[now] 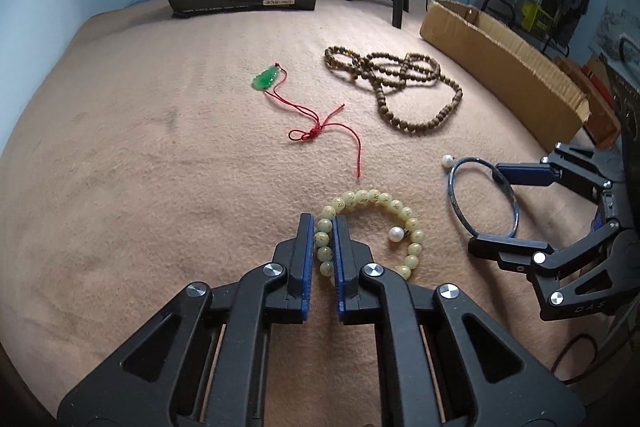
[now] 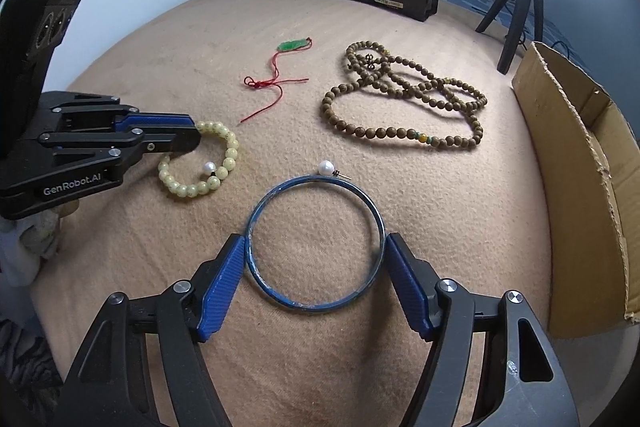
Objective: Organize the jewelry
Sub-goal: 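Grasp the cream bead bracelet with the left tool while the right tool grasps the blue bangle, then carry the bracelet and bangle into the cardboard box and open both tools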
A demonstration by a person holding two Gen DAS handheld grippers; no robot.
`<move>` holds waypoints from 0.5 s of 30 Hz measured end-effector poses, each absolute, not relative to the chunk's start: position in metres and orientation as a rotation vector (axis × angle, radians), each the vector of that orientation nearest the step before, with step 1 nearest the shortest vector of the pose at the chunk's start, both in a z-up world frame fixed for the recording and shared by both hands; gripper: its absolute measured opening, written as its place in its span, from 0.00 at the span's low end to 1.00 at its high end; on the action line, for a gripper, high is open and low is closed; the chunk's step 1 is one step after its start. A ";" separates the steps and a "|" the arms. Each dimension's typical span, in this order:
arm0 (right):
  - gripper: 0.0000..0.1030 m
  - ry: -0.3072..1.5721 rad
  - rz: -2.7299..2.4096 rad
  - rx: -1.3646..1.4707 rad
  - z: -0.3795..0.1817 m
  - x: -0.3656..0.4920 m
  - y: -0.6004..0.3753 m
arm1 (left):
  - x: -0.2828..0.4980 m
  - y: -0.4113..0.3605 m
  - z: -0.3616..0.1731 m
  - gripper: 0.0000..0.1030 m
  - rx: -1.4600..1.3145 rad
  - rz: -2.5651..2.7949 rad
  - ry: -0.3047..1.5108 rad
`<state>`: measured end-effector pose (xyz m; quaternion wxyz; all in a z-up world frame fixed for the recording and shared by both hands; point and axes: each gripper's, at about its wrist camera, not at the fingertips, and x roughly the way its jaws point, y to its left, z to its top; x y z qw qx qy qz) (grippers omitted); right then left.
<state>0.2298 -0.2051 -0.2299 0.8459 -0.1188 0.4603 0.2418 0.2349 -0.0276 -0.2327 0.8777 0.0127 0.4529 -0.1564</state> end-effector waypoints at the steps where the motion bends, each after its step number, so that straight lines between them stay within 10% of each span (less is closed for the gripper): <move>1: 0.68 0.969 0.509 -0.242 -0.228 0.229 -0.206 | 0.234 -0.027 -0.230 0.06 0.023 -0.325 0.940; 15: 0.68 0.863 0.463 -0.210 -0.182 0.215 -0.229 | 0.221 -0.021 -0.178 0.05 0.008 -0.319 0.835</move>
